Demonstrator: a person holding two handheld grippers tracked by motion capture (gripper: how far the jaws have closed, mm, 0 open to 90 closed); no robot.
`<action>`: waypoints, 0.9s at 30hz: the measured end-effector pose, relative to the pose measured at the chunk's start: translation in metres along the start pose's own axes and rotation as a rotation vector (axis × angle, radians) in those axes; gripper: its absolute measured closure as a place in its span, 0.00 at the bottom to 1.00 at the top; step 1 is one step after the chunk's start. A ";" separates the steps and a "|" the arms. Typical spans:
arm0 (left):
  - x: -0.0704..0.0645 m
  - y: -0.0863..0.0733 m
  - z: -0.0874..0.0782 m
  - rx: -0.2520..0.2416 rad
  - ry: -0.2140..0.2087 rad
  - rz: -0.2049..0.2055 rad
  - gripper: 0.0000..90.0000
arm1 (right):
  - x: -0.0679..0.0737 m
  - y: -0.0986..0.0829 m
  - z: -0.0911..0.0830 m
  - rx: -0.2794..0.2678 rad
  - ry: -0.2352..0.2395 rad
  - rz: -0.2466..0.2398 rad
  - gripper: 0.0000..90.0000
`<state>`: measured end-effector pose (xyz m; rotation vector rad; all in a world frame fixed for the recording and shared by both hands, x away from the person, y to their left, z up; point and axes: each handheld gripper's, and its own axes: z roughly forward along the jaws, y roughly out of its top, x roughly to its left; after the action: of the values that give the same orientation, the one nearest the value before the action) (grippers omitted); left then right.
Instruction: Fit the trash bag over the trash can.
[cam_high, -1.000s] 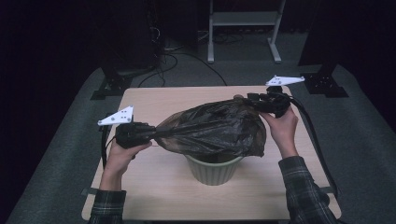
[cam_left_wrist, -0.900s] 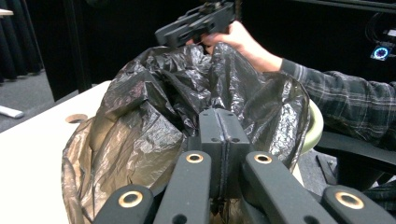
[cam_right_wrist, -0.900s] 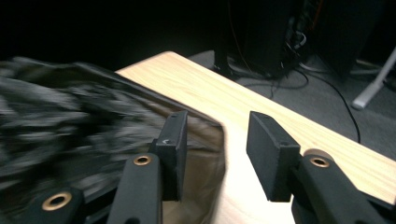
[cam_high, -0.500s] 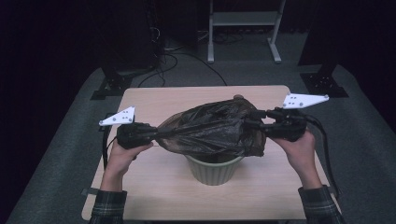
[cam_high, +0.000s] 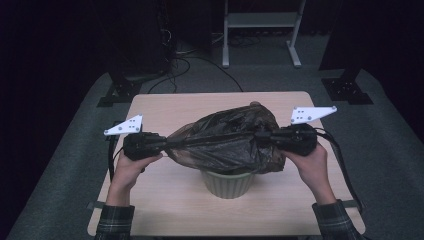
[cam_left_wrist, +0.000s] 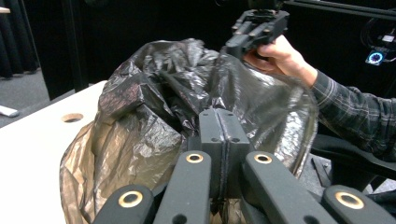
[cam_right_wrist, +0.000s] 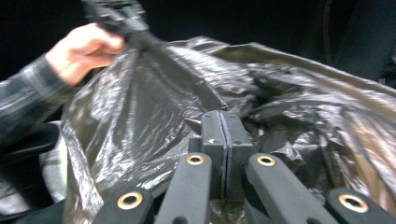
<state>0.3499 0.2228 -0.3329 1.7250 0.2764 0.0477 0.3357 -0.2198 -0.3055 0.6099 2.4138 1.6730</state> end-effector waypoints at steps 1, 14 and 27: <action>-0.001 0.000 -0.001 0.001 0.000 -0.001 1.00 | 0.004 -0.001 -0.001 0.003 0.013 -0.003 0.99; -0.023 -0.010 -0.010 0.034 -0.012 -0.009 1.00 | 0.063 -0.035 -0.015 0.017 0.137 -0.023 1.00; -0.016 -0.028 -0.006 0.105 0.027 -0.049 1.00 | 0.075 -0.060 0.015 0.185 0.119 -0.048 0.99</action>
<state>0.3286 0.2291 -0.3574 1.8225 0.3460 0.0204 0.2576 -0.1943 -0.3580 0.4845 2.6656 1.5204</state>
